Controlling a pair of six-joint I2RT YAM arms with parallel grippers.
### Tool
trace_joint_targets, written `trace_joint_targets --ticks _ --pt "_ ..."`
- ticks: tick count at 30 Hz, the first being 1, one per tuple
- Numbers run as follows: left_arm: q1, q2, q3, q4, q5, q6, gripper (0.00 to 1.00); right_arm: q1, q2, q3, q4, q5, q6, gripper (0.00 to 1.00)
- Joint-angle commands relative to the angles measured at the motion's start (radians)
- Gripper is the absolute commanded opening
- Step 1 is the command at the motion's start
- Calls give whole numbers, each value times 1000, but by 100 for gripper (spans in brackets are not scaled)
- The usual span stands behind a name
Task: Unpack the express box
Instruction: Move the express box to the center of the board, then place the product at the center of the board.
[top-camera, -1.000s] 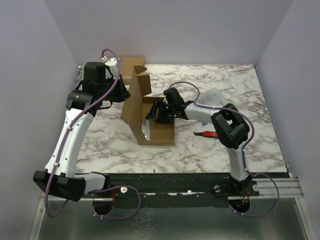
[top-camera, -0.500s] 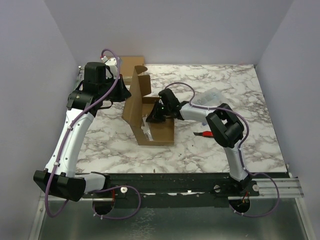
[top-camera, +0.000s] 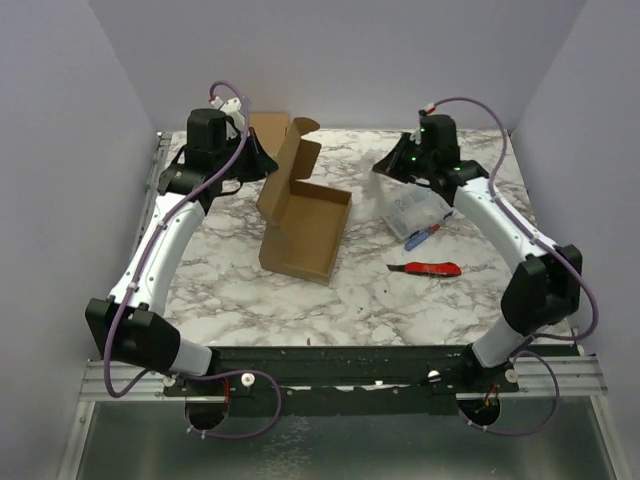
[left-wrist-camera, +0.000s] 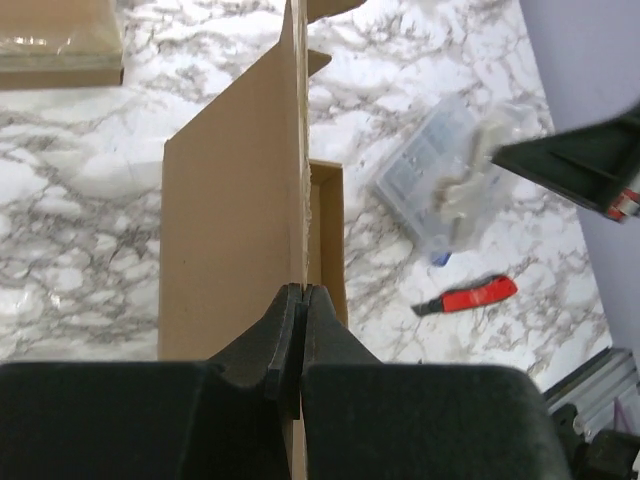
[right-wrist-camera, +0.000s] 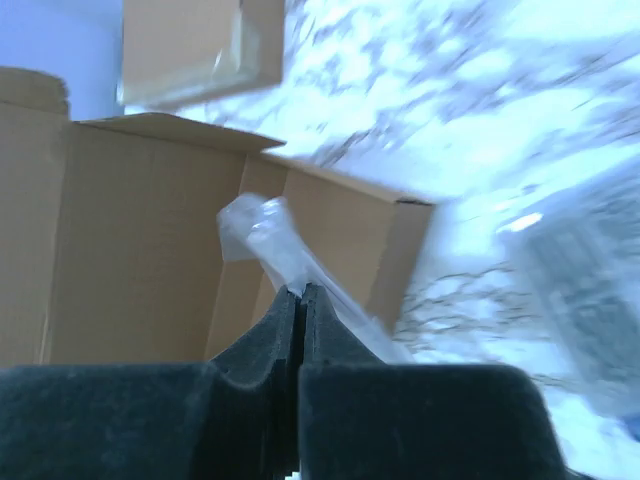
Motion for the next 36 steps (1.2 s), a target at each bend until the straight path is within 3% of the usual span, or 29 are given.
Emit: trace_joint_targets --ticks 1,7,16,22,29,31,34,36 --pt "-24 84 83 193 7 -87 0 -60 -137 10 -148 203 -155 0" --pt "-90 273 253 290 -15 -122 0 -97 -255 -24 -171 330 -203 0" --pt "-207 649 743 290 11 -141 0 -100 -336 -135 -185 361 -207 0" --pt "-212 925 1104 298 83 -191 0 -104 -390 -166 -220 444 -226 0" --pt "-211 994 1102 458 42 -152 0 -103 -445 -202 -258 495 -242 0" --pt "-210 998 1109 468 6 -143 12 -103 -453 -207 -275 486 -243 0" --pt "-204 974 1090 466 -43 -133 44 -103 -470 -225 -284 433 -248 0" --pt "-189 943 1072 446 -64 -129 55 -104 -478 -245 -284 375 -268 0"
